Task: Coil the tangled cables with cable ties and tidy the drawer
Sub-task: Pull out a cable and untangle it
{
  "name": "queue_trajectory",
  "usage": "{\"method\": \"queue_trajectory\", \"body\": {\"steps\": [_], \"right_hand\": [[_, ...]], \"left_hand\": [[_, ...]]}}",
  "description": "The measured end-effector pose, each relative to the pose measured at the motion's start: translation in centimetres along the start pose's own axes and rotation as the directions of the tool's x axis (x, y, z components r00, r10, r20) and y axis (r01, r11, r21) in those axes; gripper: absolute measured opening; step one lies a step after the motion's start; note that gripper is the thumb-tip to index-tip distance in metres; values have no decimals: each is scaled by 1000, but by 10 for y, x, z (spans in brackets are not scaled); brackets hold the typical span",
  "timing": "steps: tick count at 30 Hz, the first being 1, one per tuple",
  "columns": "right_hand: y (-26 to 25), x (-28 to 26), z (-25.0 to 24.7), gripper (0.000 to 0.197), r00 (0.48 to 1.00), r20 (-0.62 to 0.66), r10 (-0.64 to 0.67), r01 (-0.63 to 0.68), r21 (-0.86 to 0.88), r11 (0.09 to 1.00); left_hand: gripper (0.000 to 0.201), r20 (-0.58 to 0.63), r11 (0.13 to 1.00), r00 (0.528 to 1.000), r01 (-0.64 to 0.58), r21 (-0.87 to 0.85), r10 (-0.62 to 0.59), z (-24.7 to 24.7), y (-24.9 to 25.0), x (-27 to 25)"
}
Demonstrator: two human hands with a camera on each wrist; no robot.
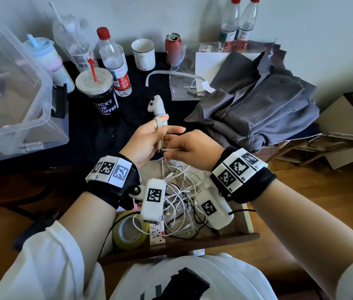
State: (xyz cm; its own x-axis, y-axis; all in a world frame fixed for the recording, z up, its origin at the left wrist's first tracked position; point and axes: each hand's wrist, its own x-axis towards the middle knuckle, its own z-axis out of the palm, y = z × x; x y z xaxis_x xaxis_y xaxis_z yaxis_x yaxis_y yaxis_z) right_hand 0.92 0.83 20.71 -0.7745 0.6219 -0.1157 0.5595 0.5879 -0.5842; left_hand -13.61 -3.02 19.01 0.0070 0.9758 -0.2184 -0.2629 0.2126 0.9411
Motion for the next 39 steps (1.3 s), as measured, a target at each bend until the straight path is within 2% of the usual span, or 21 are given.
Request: {"method": "queue_trajectory", "body": {"steps": [3,6,11,14,17,19,22,25,27,29,31,32,35,39], "right_hand": [[1,1,-8,16,994,-107,1,2,22,1000],[6,2,-15,15,969,-244,42,-21,89,996],[13,4,-22,12,919,-385,84,-3,208,978],[17,6,-25,10,891,-438,121,14,292,956],[21,8,-25,9,883,-447,145,16,337,941],[25,11,-20,12,892,-421,163,-4,353,936],[31,14,-3,21,932,-308,192,-70,367,928],[26,13,11,20,971,-142,192,-129,365,922],[18,11,15,24,983,-55,174,-150,297,943],[9,8,14,34,988,-10,151,-145,220,965],[3,6,11,26,990,16,140,-141,148,979],[1,5,10,18,990,35,137,-140,110,984],[-1,5,9,26,987,83,141,-142,12,990],[-6,3,8,27,991,89,100,-97,-47,994]], "left_hand": [[41,9,998,998,65,26,-65,1,-4,0],[23,88,991,991,89,104,-99,6,-6,-4],[41,141,991,988,52,125,-70,9,-6,-11],[44,201,990,970,122,66,-133,10,-7,-13],[43,251,989,960,139,-53,-121,9,-7,-13],[38,260,982,964,101,-162,-56,10,-2,-13],[37,257,961,963,-2,-275,76,15,9,-11],[45,177,930,980,-25,-366,96,18,16,-6],[46,103,926,990,-54,-375,100,19,17,-2],[46,33,939,995,-83,-334,99,17,15,2],[47,-17,958,995,-101,-269,100,15,11,4],[48,-25,966,994,-105,-237,102,14,9,4],[48,-38,985,993,-113,-128,109,11,4,4],[48,-81,994,992,-94,49,97,6,-6,5]]}}
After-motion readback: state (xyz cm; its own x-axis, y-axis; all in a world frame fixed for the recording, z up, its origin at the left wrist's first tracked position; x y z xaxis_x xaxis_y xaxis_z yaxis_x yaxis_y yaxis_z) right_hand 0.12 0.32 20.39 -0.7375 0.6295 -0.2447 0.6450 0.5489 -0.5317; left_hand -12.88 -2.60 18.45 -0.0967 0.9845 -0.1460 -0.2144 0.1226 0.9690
